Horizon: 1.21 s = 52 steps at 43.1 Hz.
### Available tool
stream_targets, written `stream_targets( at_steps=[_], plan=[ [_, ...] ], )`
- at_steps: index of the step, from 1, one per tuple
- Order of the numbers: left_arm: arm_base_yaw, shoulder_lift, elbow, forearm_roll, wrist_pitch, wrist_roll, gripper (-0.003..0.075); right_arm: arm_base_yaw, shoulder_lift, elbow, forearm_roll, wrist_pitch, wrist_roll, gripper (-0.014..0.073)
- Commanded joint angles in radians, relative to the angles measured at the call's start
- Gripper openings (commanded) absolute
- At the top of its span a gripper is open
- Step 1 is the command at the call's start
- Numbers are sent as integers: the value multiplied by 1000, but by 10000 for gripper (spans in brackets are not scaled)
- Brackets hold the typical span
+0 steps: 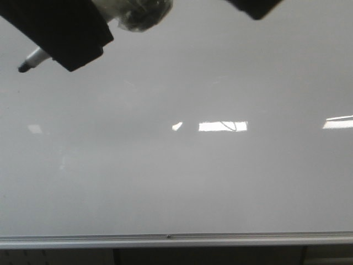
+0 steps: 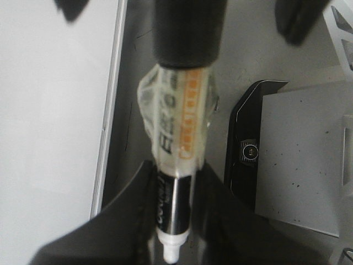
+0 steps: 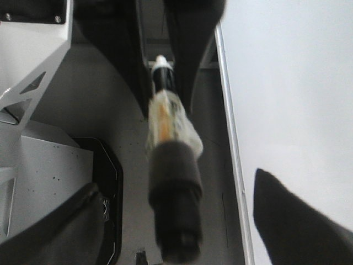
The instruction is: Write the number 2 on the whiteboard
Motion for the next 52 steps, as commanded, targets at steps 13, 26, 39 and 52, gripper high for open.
stream_targets(
  at_steps=[13,26,39,52],
  plan=[
    [-8,-26,-32,-26,-44,-1,-20,31,17,-52,62,-60,-8,461],
    [-8,-26,-32,-12,-44,-1,-20,31,17,-52,62,-59,6,253],
    [-8,-26,-32,-10,-45,-1,149,31,17,-52,62,-56,14,25],
    [31,-61,-32,-10,-46,-50,491,9,9,-52,19,-27,48,3]
  ],
)
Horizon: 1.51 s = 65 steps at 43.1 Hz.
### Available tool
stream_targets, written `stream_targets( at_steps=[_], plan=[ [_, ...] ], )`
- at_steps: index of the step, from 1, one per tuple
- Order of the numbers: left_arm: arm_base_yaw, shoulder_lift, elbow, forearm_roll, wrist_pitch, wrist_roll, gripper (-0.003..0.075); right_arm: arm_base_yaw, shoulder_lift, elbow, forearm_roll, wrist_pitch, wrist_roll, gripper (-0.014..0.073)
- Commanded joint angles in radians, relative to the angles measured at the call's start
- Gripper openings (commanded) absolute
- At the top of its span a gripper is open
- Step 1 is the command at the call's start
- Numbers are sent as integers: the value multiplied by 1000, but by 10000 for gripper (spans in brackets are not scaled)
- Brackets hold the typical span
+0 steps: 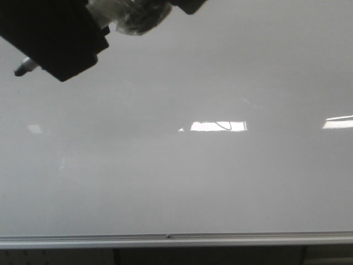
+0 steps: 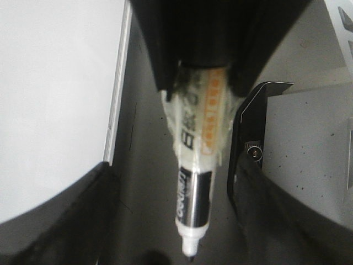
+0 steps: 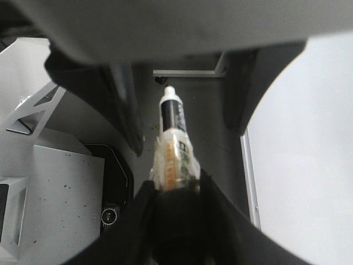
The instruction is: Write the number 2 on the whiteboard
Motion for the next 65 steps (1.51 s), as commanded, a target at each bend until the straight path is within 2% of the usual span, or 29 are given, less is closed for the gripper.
stream_targets(
  at_steps=[1,11,19,23,26,32,36,41,48,58,65],
  plan=[
    [34,-56,-32,-16,-41,-44,491,-30,-34,-34,-14,-19,50,3],
    [197,-150,-30,-29,-41,-99,491,-172,-88,-34,-188,27,273,3],
    [351,-217,28,-125,-59,-101,491,-337,-138,-21,-201,20,496,3],
    [418,-250,90,-158,-86,-101,491,-384,-189,48,-201,-54,499,3],
    [448,-266,127,-158,-101,-101,491,-386,-234,133,-198,-177,499,3],
    [466,-266,158,-158,-103,-101,491,-385,-282,300,-111,-470,491,3],
    [466,-264,162,-159,-120,-101,491,-385,-271,351,-102,-581,486,3],
    [466,-264,162,-159,-132,-101,491,-381,-243,358,-102,-660,480,3],
    [466,-264,162,-159,-145,-101,491,-365,-172,358,-102,-786,382,3],
    [466,-264,162,-159,-145,-101,491,-365,-63,358,-103,-991,380,3],
    [466,-264,162,-159,-145,-101,491,-365,7,358,-103,-1076,380,3]
  ],
)
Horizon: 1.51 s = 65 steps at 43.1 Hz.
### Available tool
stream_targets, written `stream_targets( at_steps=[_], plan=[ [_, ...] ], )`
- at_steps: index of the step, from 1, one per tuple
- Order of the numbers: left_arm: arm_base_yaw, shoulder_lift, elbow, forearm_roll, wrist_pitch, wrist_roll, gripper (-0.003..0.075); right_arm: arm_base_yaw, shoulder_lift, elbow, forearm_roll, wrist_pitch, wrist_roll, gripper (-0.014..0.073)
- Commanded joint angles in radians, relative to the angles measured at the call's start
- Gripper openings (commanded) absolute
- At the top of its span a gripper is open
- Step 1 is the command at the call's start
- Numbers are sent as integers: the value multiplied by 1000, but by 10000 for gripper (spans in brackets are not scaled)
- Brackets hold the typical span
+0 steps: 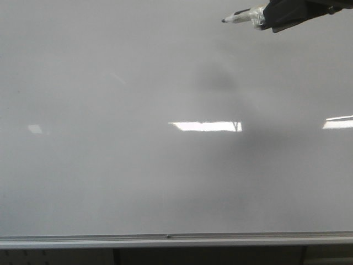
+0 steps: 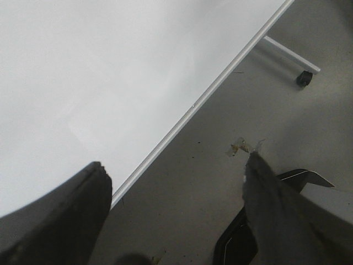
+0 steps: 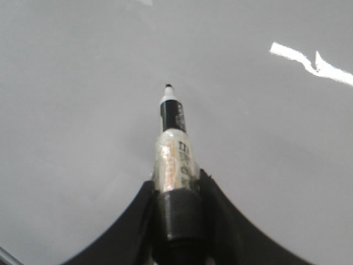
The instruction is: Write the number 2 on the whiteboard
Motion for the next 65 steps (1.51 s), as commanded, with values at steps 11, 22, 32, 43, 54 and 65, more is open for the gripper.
stream_targets(
  at_steps=[11,22,32,43,54,65],
  plan=[
    [1,-11,-24,-33,-54,-10,491,1,81,-24,7,-205,-9,3],
    [1,-11,-24,-33,-54,-10,491,-27,121,-24,7,-219,-9,3],
    [1,-11,-24,-33,-54,-10,491,-141,127,-24,7,-72,-9,3],
    [1,-11,-24,-33,-54,-10,491,-89,191,-24,7,3,-9,3],
    [1,-11,-24,-33,-54,-10,491,-100,201,-24,7,-10,-9,3],
    [1,-11,-24,-33,-54,-10,491,-227,197,-24,7,69,-9,3]
  ],
)
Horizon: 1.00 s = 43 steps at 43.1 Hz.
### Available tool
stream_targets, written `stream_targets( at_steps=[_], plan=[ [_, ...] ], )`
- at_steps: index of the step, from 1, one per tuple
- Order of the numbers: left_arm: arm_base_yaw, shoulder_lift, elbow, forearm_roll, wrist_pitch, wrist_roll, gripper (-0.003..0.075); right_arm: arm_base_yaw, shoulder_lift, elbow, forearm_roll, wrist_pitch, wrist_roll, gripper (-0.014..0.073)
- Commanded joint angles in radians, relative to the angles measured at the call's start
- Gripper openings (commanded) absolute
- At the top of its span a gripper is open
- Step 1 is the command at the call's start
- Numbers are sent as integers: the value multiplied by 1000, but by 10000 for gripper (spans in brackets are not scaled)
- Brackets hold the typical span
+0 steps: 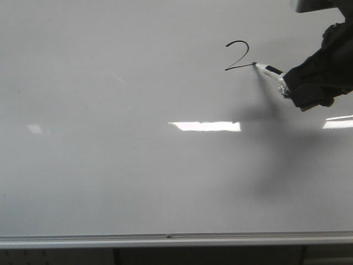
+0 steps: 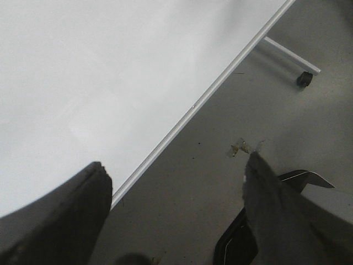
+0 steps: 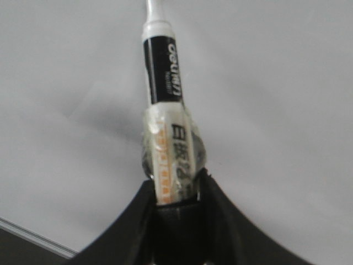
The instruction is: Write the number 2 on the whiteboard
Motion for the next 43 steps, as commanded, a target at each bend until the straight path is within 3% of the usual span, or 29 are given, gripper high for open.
stream_targets(
  at_steps=[1,7,13,21,26,31,43],
  plan=[
    [1,-11,-24,-32,-51,-10,491,-25,-31,-24,0,-45,-3,3],
    [1,-11,-24,-30,-51,-7,491,-5,-92,-25,0,-15,-3,3],
    [1,-11,-24,-30,-51,30,491,29,-202,-26,0,109,-3,3],
    [-28,21,-55,-32,-36,80,491,117,-308,-86,0,477,-107,3],
    [-110,65,-97,-32,-6,126,491,198,-323,-138,2,717,-236,3],
    [-224,122,-141,-32,4,158,491,279,-323,-173,25,847,-299,3],
    [-454,288,-237,-30,6,183,491,362,-323,-184,71,882,-321,3]
  ],
)
